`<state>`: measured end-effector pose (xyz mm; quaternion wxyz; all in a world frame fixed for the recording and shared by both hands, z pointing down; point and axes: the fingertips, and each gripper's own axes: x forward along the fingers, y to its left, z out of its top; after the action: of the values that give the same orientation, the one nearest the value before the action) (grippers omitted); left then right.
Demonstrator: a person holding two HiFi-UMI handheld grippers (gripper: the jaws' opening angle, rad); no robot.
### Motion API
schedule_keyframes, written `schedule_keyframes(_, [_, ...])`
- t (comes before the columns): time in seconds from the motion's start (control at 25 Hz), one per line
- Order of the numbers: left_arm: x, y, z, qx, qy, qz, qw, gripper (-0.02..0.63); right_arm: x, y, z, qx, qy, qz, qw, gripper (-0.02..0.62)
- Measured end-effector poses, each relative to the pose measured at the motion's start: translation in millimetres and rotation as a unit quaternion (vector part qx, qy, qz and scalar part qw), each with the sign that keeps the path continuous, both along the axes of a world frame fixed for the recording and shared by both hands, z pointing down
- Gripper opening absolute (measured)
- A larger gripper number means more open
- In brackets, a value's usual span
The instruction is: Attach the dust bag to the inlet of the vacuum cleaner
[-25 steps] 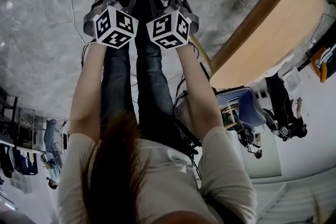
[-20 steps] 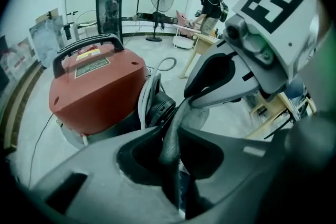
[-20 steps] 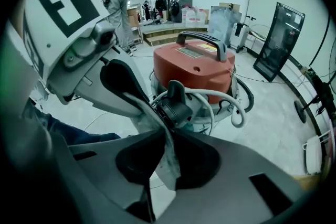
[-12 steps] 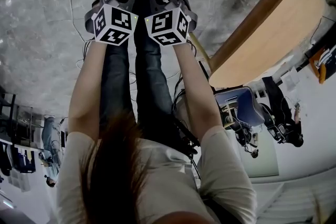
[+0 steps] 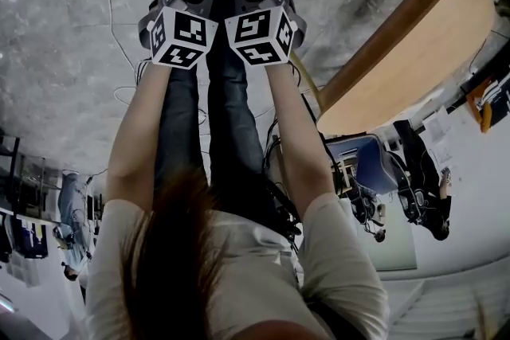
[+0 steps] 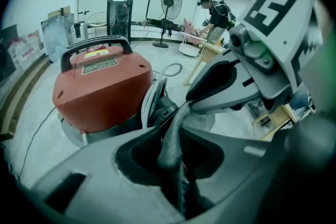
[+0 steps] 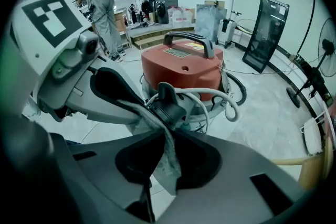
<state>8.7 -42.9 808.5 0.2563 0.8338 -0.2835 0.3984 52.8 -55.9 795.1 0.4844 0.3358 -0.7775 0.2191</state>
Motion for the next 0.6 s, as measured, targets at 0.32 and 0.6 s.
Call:
schedule_keyframes(0.32, [1.9,-4.0,2.8,-0.027,-0.007,0.041,0.9988,0.096,3.3,4.2,0.6,0.020,-0.008,0.049,0.999,0.063])
schedule_keyframes(0.6, [6.5,-6.7,-0.2,-0.030,0.015,0.042,0.9985,0.097,7.6,0.5,-0.8,0.000,-0.010,0.056,0.998,0.064])
